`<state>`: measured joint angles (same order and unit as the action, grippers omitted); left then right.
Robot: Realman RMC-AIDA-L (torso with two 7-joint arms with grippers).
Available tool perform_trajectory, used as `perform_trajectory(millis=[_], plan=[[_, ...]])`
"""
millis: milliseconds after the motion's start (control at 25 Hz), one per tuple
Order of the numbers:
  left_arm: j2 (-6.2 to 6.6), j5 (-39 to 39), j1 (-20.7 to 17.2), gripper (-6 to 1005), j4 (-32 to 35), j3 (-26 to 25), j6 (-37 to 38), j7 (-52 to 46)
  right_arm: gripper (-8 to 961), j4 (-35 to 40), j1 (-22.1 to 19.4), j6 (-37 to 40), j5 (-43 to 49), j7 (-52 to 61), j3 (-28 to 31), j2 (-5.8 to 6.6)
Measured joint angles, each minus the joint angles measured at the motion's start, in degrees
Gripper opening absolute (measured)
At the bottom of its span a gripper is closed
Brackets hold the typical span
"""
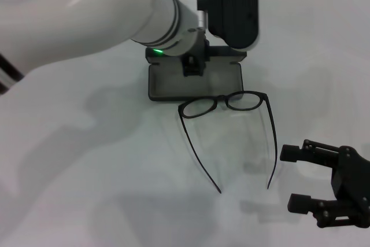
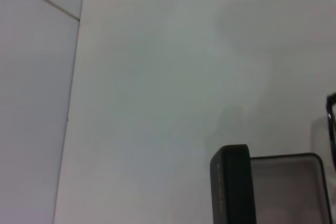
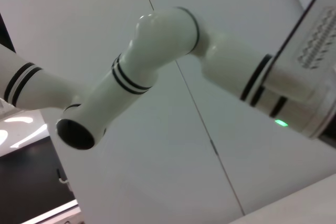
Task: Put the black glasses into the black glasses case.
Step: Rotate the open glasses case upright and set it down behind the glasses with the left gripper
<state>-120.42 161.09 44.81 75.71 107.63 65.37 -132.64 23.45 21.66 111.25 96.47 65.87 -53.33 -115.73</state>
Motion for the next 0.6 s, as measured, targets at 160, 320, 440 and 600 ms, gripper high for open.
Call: perform_trajectory(millis=[160,320,440,600], plan=[[0.04,-3.26,2.35,251,-3.05,0.48,-0.83,-0.40,869,-1.12,-0.07,-0.14,-0.23,-0.73,-0.09,-0.05],[0.08,-4.57,3.07,257,-3.81,0.84,-0.86,-0.14,870,-1.19,-0.51,-0.16,-0.51,-0.92,0.41,-0.04],[0.04,-4.57,3.10,261,-3.94,0.89,-0.84,-0.14,870,-1.21,-0.45,-0.27,-0.60,-0.92,0.45,-0.03],[-0.01,-4.76,3.12,267,-4.56,0.91,-0.86,-0.17,868,-1.21,-0.28,-0.57,-0.61,-0.92,0.44,-0.03]])
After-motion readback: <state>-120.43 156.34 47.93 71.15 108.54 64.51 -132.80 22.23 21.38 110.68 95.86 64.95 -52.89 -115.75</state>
